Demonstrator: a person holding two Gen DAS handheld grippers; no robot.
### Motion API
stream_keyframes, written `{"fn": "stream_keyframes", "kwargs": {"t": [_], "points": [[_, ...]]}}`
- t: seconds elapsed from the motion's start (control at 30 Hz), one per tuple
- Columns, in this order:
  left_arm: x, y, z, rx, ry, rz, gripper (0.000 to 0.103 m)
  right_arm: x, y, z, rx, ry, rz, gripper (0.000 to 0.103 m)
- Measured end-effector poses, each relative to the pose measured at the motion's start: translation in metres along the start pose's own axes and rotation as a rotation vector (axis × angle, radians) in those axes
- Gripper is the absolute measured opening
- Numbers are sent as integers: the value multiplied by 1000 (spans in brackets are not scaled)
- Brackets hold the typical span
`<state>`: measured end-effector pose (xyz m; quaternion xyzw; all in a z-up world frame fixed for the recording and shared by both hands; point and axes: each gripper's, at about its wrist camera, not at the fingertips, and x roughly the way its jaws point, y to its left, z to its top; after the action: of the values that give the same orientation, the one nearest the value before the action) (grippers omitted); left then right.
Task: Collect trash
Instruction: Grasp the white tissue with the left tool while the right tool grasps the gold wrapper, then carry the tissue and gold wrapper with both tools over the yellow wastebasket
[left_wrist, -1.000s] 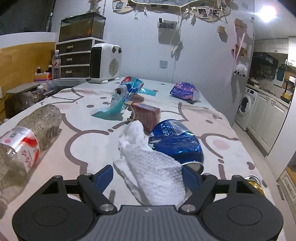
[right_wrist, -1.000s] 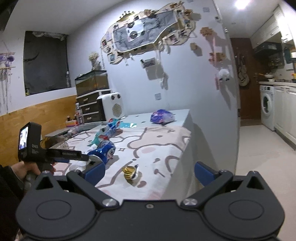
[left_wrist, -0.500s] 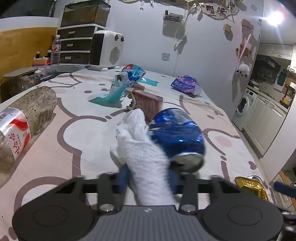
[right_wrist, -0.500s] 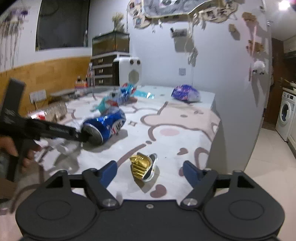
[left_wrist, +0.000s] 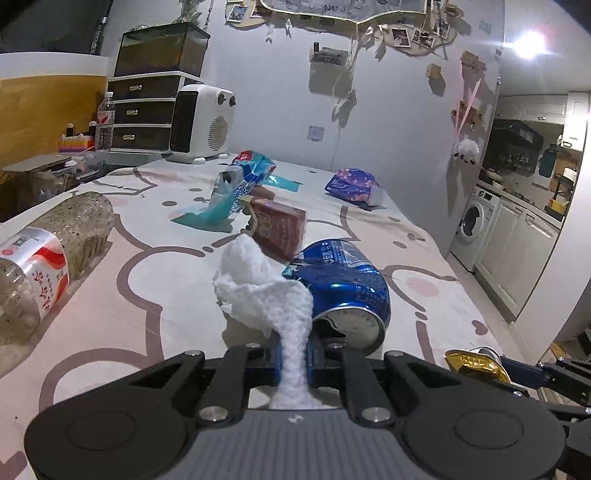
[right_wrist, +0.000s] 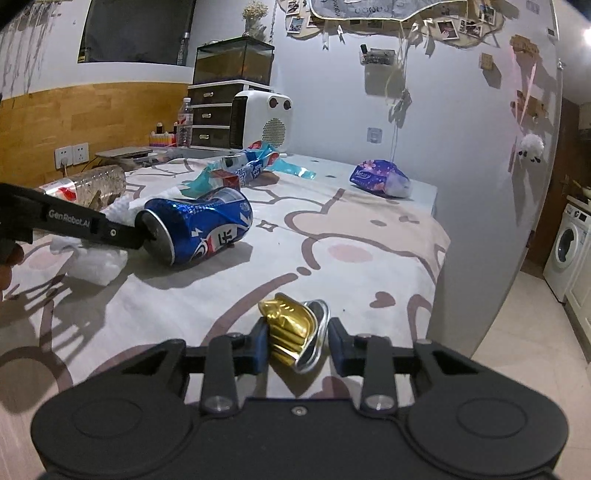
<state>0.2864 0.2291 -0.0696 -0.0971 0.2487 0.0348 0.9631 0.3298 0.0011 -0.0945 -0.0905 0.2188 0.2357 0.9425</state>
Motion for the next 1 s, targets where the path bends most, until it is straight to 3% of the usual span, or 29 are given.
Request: {"fn": "stream_keyframes", "kwargs": {"t": [0.2,0.6,1.0], "points": [[-21,-14,-10,27,-40,-41,11,-15,-2,-6,50,2,28,33],[-78,-25,-34,23,-88,-21,11,-57,1,-18,105,-22,107,33],[-135,-51,-68,51,-124,28,11,-105,-1,-32,146,-43,92,33]]}}
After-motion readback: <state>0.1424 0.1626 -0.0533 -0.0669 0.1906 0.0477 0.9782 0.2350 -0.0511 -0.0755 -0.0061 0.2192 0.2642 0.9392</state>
